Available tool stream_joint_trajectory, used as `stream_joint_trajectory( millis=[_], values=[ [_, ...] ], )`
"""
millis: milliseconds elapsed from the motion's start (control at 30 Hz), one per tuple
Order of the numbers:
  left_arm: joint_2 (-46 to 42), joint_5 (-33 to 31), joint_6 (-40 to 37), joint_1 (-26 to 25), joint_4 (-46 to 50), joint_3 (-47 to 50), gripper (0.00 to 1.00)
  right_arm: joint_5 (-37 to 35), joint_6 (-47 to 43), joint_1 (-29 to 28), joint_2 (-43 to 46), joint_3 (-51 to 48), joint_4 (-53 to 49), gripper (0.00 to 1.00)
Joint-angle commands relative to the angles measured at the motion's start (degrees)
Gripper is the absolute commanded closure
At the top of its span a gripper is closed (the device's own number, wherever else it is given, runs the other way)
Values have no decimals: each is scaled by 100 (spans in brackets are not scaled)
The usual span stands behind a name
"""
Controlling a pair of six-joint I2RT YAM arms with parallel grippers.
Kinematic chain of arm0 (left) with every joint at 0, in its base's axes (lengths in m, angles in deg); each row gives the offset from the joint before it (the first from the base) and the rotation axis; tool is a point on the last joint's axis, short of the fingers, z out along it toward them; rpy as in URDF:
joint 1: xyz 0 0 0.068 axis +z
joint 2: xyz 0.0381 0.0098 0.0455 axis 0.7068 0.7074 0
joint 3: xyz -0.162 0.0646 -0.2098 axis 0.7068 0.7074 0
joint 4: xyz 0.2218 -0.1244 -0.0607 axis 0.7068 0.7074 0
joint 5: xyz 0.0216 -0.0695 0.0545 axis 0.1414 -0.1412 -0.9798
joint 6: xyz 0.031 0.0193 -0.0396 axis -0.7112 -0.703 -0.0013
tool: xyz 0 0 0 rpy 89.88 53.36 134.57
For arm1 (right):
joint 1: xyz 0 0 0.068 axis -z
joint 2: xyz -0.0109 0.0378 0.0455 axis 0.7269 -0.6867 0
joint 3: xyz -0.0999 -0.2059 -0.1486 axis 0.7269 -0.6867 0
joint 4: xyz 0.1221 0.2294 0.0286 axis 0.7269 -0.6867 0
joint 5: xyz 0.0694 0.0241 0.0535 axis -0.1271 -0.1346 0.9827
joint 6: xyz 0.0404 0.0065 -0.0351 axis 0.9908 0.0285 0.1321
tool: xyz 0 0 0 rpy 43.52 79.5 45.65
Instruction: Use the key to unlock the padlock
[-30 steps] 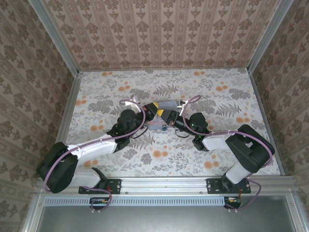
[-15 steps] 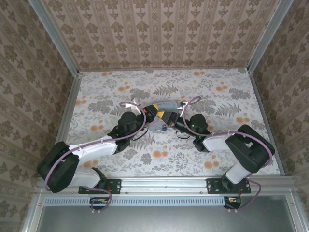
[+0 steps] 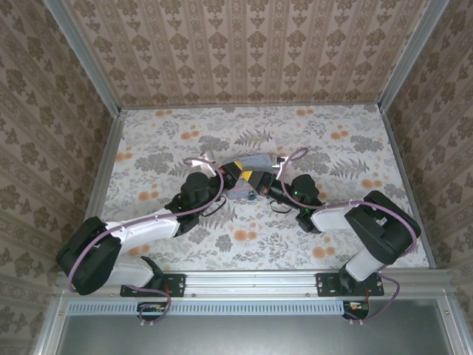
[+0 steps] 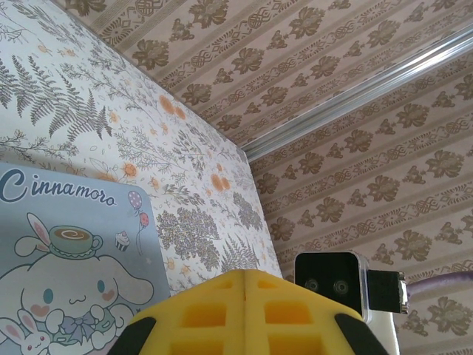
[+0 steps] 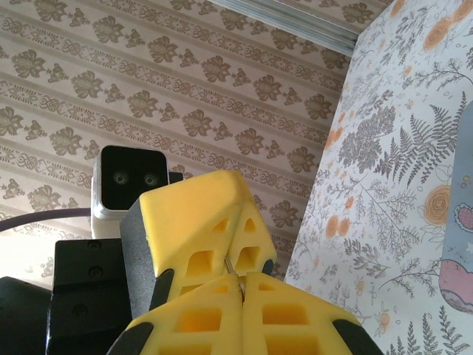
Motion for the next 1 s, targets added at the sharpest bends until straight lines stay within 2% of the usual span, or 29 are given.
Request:
stream_joint_trajectory(
  millis=[0,67,133,233,333,500,667,800,967],
  values=[
    [-224,-93,18,-2,85,9,89,-98,43,194,-7,6,52,100],
    [-352,-58,6,40,305,25,74,27,8,325,58,-34,-191,100],
    [-581,11,-74,89,664,71,53,162,-66,522,189,-106,-543,100],
    [-1052,-8,-307,132,1772,48,29,445,-315,872,478,-65,-1395,100],
    [-1481,62,-686,161,2830,40,16,753,-773,1162,754,206,-2430,100],
    [-1587,430,-1477,144,4045,-153,6,1230,-1559,1428,774,962,-3937,100],
    [-863,718,-2170,-234,4408,-572,3,1543,-1772,1509,291,1368,-4226,100],
    [-67,670,-2511,-598,4338,-855,3,1679,-1718,1518,7,1416,-4066,100],
    [722,745,-2548,-635,3623,-843,4,1754,-1752,1511,-148,1444,-4014,100]
  ],
)
